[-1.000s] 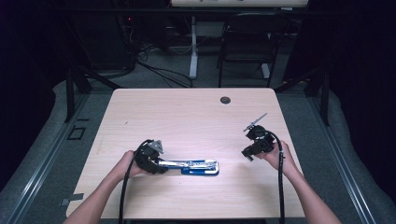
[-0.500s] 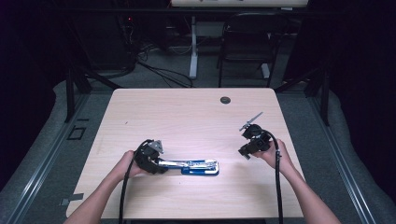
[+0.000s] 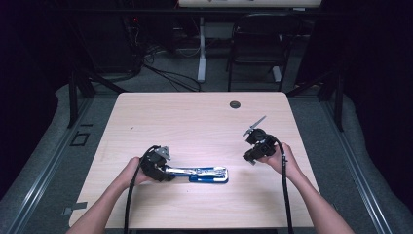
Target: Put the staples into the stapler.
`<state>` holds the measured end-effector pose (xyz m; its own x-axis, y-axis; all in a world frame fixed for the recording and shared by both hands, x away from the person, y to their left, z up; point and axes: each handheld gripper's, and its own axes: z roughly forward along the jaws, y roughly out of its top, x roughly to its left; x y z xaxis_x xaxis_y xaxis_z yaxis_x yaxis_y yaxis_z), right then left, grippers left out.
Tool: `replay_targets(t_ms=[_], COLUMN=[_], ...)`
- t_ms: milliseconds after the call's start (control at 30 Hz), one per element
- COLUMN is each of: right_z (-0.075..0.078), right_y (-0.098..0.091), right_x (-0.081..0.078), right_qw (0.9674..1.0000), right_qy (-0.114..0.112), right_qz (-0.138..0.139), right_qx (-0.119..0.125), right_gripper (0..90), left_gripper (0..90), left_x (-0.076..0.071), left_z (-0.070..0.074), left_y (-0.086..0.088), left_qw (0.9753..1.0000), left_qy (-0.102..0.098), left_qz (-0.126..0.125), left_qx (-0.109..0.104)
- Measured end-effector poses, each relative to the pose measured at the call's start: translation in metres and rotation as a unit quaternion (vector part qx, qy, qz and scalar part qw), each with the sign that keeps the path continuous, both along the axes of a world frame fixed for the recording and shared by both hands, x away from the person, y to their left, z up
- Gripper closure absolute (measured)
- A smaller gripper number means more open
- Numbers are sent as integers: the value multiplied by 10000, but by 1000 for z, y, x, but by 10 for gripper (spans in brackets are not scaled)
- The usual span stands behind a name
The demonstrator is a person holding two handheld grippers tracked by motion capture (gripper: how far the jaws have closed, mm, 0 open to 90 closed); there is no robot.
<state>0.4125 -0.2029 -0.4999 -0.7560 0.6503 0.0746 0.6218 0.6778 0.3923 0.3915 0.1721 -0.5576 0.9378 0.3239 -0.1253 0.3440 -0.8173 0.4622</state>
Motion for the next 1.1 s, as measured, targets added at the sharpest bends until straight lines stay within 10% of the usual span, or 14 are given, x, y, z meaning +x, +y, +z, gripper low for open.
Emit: replay_targets(t_ms=[1100], right_z=[9], right_y=[61], right_x=[11], right_qw=[9956], right_qy=[-227], right_qz=[811], right_qx=[409], right_gripper=[784], left_gripper=[613], left_x=[6], left_z=[1], left_y=[0], left_qw=[9999], left_qy=[11], left_qz=[-135], left_qx=[-1])
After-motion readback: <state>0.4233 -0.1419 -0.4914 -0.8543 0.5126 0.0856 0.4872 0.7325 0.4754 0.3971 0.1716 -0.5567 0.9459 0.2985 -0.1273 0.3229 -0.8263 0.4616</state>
